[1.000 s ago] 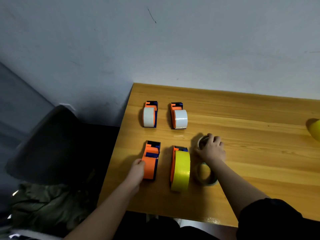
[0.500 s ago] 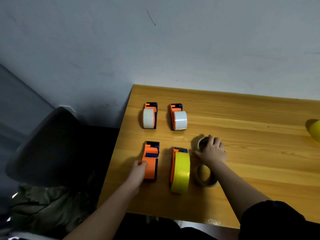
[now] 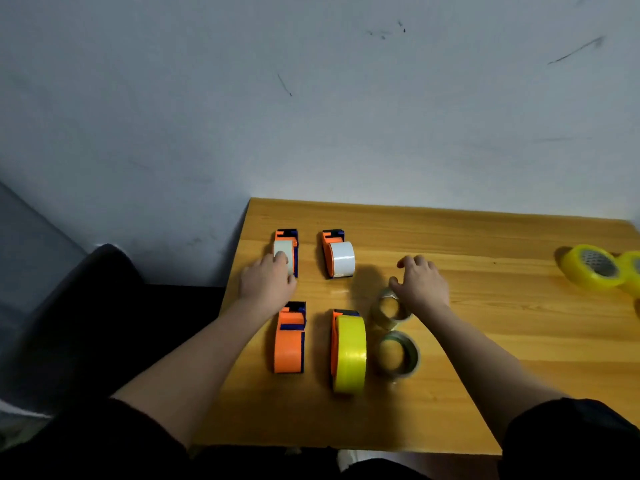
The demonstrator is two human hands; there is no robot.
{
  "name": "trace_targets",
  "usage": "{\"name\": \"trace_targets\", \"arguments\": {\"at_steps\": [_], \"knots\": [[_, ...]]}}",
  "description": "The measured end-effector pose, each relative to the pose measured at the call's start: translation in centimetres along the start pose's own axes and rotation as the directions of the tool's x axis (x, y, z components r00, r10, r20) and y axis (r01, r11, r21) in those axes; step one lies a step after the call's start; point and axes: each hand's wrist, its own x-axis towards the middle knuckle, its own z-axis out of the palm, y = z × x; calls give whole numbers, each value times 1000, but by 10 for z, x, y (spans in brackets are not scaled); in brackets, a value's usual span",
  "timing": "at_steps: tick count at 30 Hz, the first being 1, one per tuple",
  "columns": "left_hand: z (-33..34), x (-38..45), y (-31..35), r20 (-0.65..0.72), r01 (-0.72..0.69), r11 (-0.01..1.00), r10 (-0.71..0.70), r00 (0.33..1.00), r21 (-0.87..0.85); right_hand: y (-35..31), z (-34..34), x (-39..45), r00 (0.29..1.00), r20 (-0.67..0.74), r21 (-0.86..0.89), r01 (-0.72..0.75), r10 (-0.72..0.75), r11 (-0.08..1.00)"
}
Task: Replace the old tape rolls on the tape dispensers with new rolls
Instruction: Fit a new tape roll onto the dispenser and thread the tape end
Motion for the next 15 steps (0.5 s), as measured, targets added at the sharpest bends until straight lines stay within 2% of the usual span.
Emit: {"name": "trace_targets", "arguments": {"at_steps": [6,15], "knots": [[-21,26,55,39,-170,946,166,985,275,23,-25,-9,998,-59,-38,-5,3,999],[-19,23,178,44,-285,908,286,957,308,121,-46,-14,996,-88,-27,-37,34,999]]}}
